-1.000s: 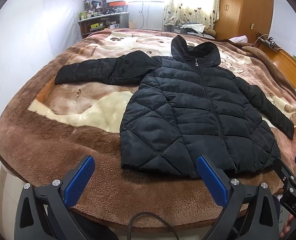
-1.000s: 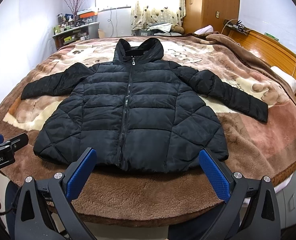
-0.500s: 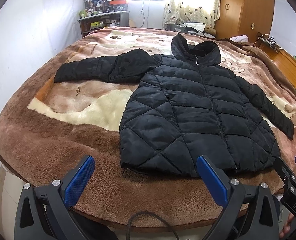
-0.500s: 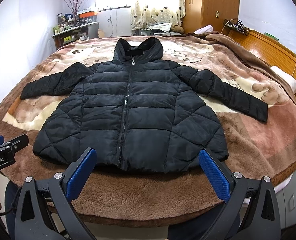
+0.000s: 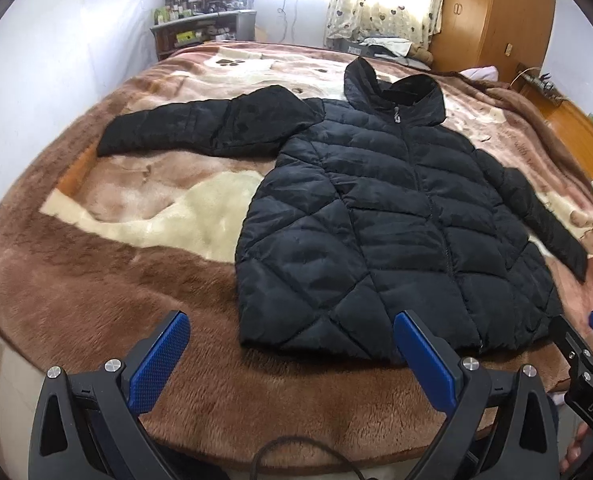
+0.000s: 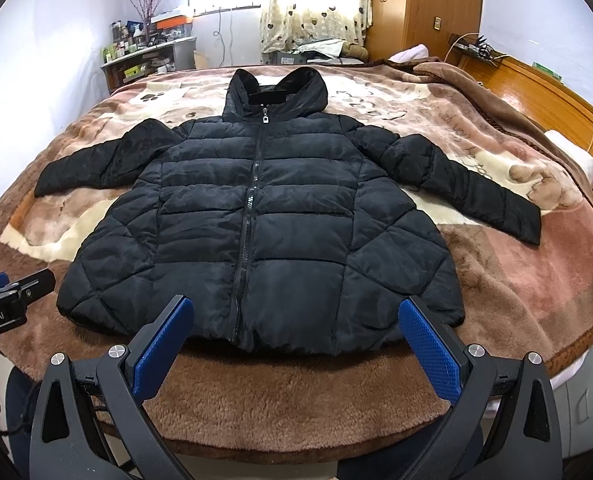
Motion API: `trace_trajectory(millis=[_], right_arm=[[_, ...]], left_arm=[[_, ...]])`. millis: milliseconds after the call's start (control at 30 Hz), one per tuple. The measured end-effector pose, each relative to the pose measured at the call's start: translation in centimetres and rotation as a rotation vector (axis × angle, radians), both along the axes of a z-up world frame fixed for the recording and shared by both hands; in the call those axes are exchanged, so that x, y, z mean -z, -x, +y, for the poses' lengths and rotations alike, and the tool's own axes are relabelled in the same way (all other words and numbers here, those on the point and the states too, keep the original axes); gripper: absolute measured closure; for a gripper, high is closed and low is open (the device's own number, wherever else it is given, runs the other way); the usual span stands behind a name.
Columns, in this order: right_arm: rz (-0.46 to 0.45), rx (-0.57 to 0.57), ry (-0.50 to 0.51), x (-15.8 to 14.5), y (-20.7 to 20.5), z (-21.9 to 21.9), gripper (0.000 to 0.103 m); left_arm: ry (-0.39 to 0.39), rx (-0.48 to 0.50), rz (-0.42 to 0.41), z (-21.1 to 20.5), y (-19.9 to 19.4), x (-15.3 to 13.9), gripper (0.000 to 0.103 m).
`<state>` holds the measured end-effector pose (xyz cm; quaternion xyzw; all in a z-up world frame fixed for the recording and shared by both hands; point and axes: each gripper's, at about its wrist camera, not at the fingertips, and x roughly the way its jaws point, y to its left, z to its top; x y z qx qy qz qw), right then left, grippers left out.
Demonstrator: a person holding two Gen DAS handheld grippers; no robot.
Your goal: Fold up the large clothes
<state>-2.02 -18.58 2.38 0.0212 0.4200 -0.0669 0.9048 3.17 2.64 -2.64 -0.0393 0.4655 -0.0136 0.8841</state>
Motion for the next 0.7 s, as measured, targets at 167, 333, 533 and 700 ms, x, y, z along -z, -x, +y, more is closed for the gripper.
trace_trajectory(millis=[167, 333, 533, 700], right_arm=[[-0.025, -0.022, 0.005, -0.3, -2.8, 0.5, 0.001], [-0.025, -0.063, -0.006, 0.2, -6.6, 1.6, 0.001], [-0.039, -0.164, -0.02, 1.4, -12.1, 4.1, 0.001], [-0.002, -0.236, -0.028, 3.1, -16.5, 6.6, 0.001]], left_arm=[[0.067, -0.026, -0.054, 3.6, -3.0, -0.2, 0.0], [0.184, -0.141, -0.057, 10.4, -7.8, 0.2, 0.0], [0.278, -0.237, -0.053, 17.0, -12.6, 1.8, 0.0], [0.303, -0.353, 0.004, 21.5, -17.1, 4.1, 0.0]])
